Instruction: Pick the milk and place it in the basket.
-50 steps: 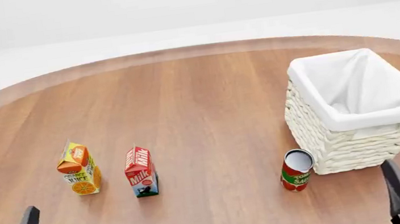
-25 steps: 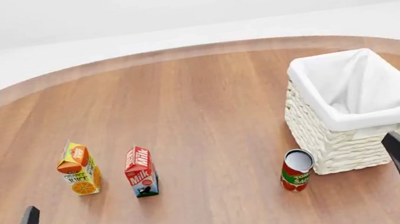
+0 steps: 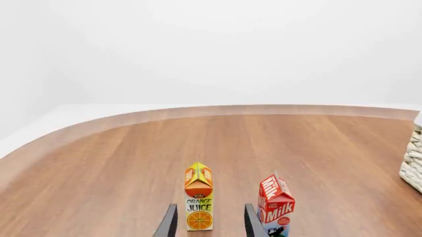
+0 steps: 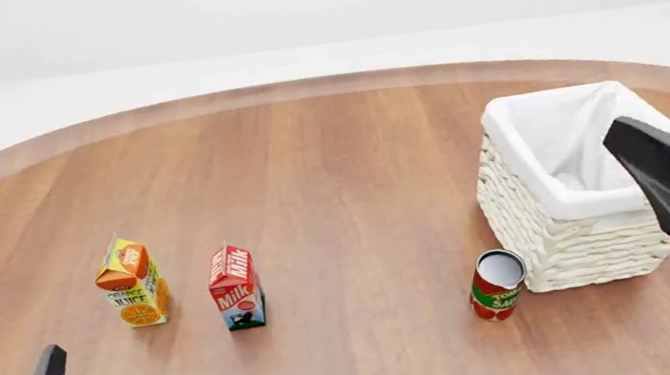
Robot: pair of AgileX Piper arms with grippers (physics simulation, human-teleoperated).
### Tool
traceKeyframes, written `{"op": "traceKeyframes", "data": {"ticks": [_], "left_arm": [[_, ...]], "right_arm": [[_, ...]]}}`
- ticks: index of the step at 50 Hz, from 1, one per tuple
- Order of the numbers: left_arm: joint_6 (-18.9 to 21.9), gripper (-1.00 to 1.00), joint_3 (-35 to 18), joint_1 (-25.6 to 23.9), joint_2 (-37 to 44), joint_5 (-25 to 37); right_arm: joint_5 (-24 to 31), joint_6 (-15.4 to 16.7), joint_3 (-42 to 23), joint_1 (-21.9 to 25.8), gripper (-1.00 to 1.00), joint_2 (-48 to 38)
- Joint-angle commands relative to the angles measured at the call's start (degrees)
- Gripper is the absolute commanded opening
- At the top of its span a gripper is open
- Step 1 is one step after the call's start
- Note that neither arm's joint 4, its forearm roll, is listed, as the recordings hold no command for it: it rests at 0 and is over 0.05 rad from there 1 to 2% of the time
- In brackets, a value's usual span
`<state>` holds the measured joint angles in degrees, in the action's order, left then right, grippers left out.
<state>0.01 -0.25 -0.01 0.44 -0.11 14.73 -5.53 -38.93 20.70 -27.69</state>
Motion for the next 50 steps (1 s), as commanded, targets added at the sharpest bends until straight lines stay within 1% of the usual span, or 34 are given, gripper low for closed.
{"op": "traceKeyframes", "data": {"ticks": [1, 5, 6, 8, 12, 14, 17, 19, 21, 22, 26, 28, 29, 31, 32, 34, 36, 43, 44, 45, 47, 50], "left_arm": [[0.0, 1.0, 0.0, 0.0, 0.0, 0.0], [0.0, 1.0, 0.0, 0.0, 0.0, 0.0], [0.0, 1.0, 0.0, 0.0, 0.0, 0.0], [0.0, 1.0, 0.0, 0.0, 0.0, 0.0], [0.0, 1.0, 0.0, 0.0, 0.0, 0.0], [0.0, 1.0, 0.0, 0.0, 0.0, 0.0], [0.0, 1.0, 0.0, 0.0, 0.0, 0.0], [0.0, 1.0, 0.0, 0.0, 0.0, 0.0], [0.0, 1.0, 0.0, 0.0, 0.0, 0.0], [0.0, 1.0, 0.0, 0.0, 0.0, 0.0], [0.0, 1.0, 0.0, 0.0, 0.0, 0.0], [0.0, 1.0, 0.0, 0.0, 0.0, 0.0], [0.0, 1.0, 0.0, 0.0, 0.0, 0.0], [0.0, 1.0, 0.0, 0.0, 0.0, 0.0], [0.0, 1.0, 0.0, 0.0, 0.0, 0.0], [0.0, 1.0, 0.0, 0.0, 0.0, 0.0], [0.0, 1.0, 0.0, 0.0, 0.0, 0.0], [0.0, 1.0, 0.0, 0.0, 0.0, 0.0], [0.0, 1.0, 0.0, 0.0, 0.0, 0.0], [0.0, 1.0, 0.0, 0.0, 0.0, 0.0], [0.0, 1.0, 0.0, 0.0, 0.0, 0.0], [0.0, 1.0, 0.0, 0.0, 0.0, 0.0]], "right_arm": [[1.1, -3.6, -8.6, 2.7, 1.0, -11.1], [1.5, -3.9, -11.0, 3.3, 1.0, -13.5], [1.9, -4.2, -12.2, 3.9, 1.0, -14.8], [2.2, -4.7, -13.0, 4.1, 1.0, -15.4], [2.6, -5.7, -14.6, 5.9, 1.0, -18.4], [4.0, -6.7, -15.4, 7.1, 1.0, -18.9], [5.9, -7.1, -17.3, 8.6, 1.0, -19.5], [7.5, -7.3, -19.0, 9.1, 1.0, -19.6], [9.7, -8.4, -21.4, 10.2, 1.0, -20.4], [9.9, -8.4, -22.5, 10.8, 1.0, -21.2], [9.8, -8.5, -25.7, 12.1, 1.0, -24.8], [8.9, -9.0, -26.5, 12.6, 1.0, -27.0], [8.3, -9.8, -26.8, 12.9, 1.0, -28.2], [6.4, -10.8, -26.5, 12.8, 1.0, -30.9], [6.4, -10.8, -26.5, 12.8, 1.0, -30.9], [5.0, -11.8, -25.8, 12.0, 1.0, -33.6], [4.5, -11.5, -26.4, 12.2, 1.0, -35.1], [5.8, -11.7, -30.7, 14.3, 1.0, -41.0], [5.9, -12.3, -30.5, 12.7, 1.0, -40.7], [6.2, -12.0, -31.5, 14.4, 1.0, -42.0], [6.1, -11.4, -32.0, 14.6, 1.0, -42.2], [6.4, -11.6, -32.9, 14.8, 1.0, -43.6]]}}
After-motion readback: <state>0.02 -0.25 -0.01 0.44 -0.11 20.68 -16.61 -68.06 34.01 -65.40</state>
